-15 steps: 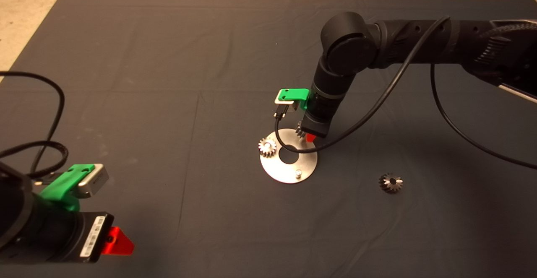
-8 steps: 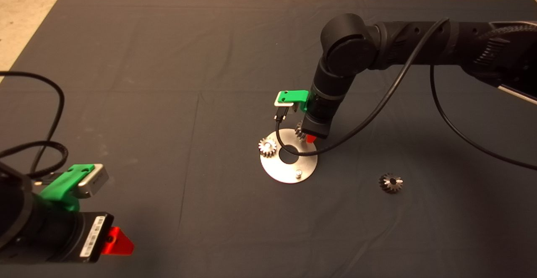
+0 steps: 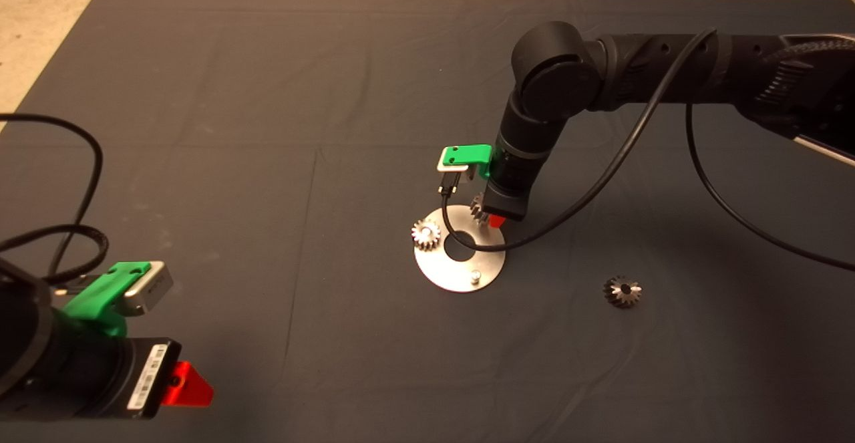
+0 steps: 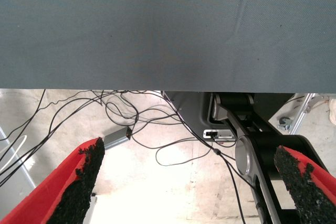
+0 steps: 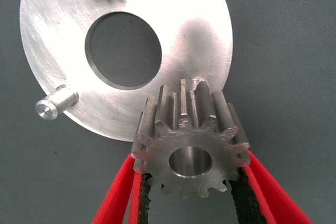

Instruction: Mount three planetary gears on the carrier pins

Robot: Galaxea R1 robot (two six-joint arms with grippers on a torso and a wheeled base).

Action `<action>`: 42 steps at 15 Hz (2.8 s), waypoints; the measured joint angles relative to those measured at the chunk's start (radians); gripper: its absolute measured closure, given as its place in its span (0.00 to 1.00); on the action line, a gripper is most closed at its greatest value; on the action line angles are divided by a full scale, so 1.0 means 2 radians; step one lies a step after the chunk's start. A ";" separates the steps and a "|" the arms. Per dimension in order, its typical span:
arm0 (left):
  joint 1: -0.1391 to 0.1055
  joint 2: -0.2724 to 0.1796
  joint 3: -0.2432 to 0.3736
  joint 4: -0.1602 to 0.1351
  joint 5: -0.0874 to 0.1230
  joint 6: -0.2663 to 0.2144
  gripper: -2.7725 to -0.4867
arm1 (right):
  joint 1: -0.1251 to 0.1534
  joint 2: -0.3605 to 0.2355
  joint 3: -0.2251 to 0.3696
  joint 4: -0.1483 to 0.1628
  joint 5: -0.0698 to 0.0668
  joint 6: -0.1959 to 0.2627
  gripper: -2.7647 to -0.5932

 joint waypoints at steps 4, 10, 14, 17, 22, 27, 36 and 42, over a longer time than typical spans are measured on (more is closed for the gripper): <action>0.000 0.000 0.000 0.000 0.000 0.000 0.19 | 0.000 0.000 -0.002 -0.002 0.000 -0.016 0.85; 0.000 0.000 0.000 0.000 0.000 0.000 0.19 | 0.000 0.000 -0.010 -0.005 0.000 -0.025 0.85; 0.000 0.000 0.000 0.000 0.000 0.000 0.19 | -0.003 0.000 -0.014 -0.006 0.000 -0.030 0.85; 0.000 0.000 0.000 0.000 0.000 0.000 0.19 | -0.006 0.000 -0.016 -0.006 0.000 -0.032 0.85; 0.000 0.000 0.000 0.000 0.000 0.000 0.19 | -0.011 0.000 -0.021 -0.007 0.000 -0.034 0.85; 0.000 0.000 0.000 0.000 0.000 0.000 0.19 | -0.011 0.000 -0.024 -0.007 0.000 -0.034 0.85; 0.000 0.000 0.000 0.000 0.000 0.000 0.19 | -0.014 0.000 -0.024 -0.008 0.000 -0.034 0.85; 0.000 0.000 0.000 0.000 0.000 0.000 0.19 | -0.019 0.000 -0.024 -0.008 0.000 -0.034 0.85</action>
